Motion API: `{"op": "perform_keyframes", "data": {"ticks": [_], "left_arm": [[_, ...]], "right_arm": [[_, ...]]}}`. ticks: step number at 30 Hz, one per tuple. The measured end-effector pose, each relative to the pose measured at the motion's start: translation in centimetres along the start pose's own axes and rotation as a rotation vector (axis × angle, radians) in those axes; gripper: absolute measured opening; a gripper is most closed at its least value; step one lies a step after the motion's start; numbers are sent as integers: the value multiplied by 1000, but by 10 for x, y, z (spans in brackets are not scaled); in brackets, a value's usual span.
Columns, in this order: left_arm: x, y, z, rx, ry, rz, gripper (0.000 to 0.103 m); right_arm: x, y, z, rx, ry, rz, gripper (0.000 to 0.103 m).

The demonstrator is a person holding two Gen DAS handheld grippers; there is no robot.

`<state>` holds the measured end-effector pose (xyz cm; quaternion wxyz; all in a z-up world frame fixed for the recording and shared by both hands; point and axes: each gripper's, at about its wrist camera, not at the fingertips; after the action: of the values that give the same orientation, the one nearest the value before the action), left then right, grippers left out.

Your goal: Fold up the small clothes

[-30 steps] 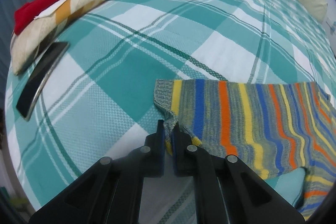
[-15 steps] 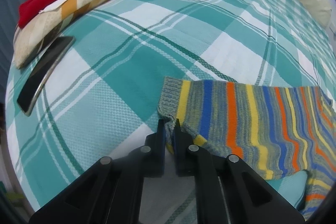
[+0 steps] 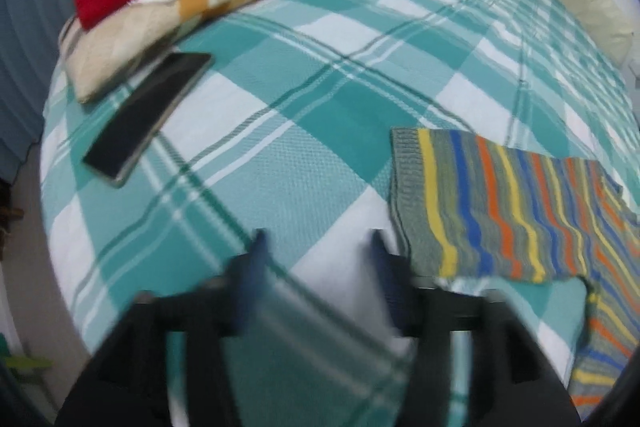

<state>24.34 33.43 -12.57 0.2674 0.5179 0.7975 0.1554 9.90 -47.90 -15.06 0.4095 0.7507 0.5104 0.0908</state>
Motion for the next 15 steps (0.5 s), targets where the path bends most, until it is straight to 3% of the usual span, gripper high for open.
{"op": "perform_keyframes", "data": {"ticks": [7, 10, 12, 15], "left_arm": [[-47, -41, -32, -16, -201, 106, 88], [-73, -60, -31, -5, -291, 146, 89], [-89, -70, -22, 15, -330, 177, 91], [-104, -80, -8, 34, -320, 226, 91]], "right_arm": [[3, 0, 0, -3, -18, -13, 58], [4, 1, 0, -3, -27, -17, 59], [4, 0, 0, -4, -31, -18, 60], [4, 1, 0, -3, -31, -19, 60]]}}
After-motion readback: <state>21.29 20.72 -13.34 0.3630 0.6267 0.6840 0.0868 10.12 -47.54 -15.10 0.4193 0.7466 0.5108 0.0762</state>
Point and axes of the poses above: each gripper's, at about its wrist camera, not at the fingertips, and z roughly the way its jaws point, x to its left, y to its top, and after that the axes turned 15 degrees about -y, right-handed
